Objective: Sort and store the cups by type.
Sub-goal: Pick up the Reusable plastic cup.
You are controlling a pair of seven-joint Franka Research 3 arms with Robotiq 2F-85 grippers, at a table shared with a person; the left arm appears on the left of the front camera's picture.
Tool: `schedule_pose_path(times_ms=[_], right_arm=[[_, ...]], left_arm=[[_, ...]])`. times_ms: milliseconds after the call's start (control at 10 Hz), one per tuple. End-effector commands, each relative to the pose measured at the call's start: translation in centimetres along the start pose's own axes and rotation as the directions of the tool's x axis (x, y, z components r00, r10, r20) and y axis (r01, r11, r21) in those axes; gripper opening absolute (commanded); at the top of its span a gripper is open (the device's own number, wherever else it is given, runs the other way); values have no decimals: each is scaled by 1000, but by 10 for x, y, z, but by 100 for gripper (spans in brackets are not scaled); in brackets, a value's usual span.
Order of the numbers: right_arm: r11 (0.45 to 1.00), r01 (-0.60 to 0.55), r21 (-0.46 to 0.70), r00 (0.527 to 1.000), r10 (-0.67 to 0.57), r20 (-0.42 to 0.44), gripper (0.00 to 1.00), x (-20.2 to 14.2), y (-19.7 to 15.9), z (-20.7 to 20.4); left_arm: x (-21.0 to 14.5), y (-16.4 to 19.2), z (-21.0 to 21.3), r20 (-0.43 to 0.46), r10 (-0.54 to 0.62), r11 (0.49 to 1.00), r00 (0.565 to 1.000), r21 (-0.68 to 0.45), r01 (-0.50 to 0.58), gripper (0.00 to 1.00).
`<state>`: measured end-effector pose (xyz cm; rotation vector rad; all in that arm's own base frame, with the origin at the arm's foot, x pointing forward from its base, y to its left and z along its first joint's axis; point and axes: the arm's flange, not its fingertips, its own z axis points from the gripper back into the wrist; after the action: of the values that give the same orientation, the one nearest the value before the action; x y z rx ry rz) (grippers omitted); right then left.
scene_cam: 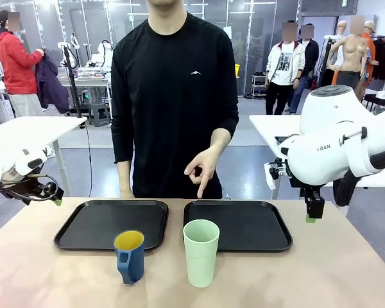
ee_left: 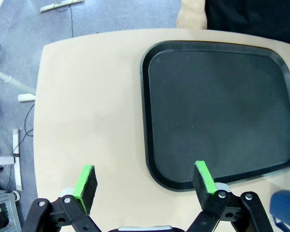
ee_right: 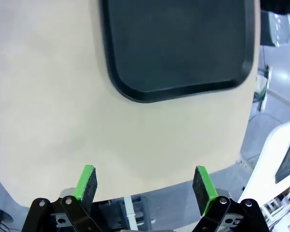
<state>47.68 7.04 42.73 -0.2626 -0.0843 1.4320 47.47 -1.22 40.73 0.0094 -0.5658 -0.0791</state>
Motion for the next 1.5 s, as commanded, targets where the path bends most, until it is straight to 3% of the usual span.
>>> schedule_pose_path(times_ms=[0,100,200,600,700,1100,1400], right_arm=[[998,-61,20,998,60,20,100,-11,2,3],[999,-35,-5,998,35,46,100,-10,2,3],[999,-34,8,999,34,2,100,-1,1,0],[999,-41,9,999,41,8,100,-2,1,0],[990,-116,84,993,115,13,100,3,0,-10],[968,-207,141,957,171,235,100,26,28,-46],[956,-267,121,879,191,437,100,47,61,-69]], left_arm=[[0,1,0,0,-6,1000,1000,4,6,100],[0,1,0,0,-6,1000,1000,4,6,100],[0,1,0,0,-6,1000,1000,4,6,100],[0,1,0,0,-6,1000,1000,4,6,100],[0,1,0,0,-6,1000,1000,4,6,100],[0,1,0,0,-6,1000,1000,4,6,100],[0,1,0,0,-6,1000,1000,4,6,100]])
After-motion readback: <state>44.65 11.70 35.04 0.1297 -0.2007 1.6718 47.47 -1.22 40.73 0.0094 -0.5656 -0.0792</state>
